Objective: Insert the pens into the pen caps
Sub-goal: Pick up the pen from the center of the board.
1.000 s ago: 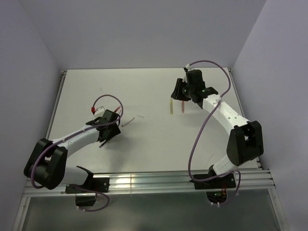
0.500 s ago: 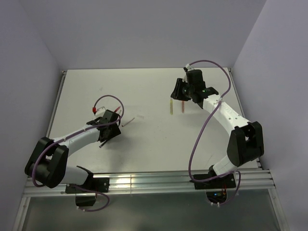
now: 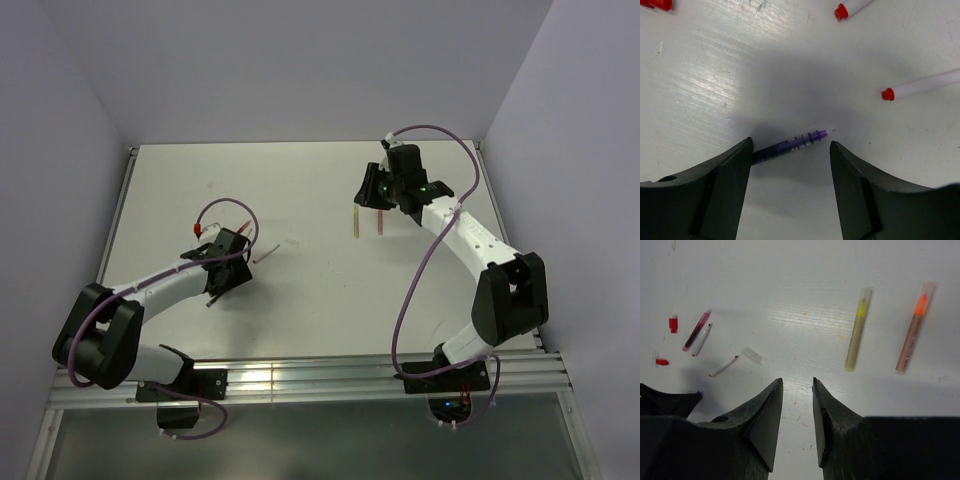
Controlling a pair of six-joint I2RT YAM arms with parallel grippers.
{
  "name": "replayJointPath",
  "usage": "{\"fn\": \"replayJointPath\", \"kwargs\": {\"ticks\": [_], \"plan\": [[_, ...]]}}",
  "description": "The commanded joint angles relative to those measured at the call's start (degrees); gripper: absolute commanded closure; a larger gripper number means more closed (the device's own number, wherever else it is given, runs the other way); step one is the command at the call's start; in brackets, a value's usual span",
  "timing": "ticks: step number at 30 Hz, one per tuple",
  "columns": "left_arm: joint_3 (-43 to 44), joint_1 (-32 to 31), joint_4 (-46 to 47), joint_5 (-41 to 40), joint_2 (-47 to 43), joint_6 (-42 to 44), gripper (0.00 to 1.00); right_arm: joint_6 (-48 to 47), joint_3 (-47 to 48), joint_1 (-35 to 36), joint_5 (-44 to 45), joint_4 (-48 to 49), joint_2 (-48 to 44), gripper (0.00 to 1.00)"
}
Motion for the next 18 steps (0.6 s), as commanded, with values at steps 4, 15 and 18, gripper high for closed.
{"fn": "replayJointPath", "kwargs": {"ticks": [4, 15, 18], "plan": [[0.3, 0.2, 1.4, 1.2, 1.4, 0.1, 0.33, 0.1, -0.1, 0.4, -0.7, 2.3, -2.6, 0.62], [0.7, 0.2, 1.4, 2.0, 2.8, 0.2, 0.35, 0.1, 0.0, 0.4, -0.8, 2.3, -2.1, 0.62], [0.8, 0.2, 1.5, 2.2, 3.3, 0.3, 0.35, 0.0, 0.0, 0.4, -0.8, 2.3, -2.2, 0.62]]}}
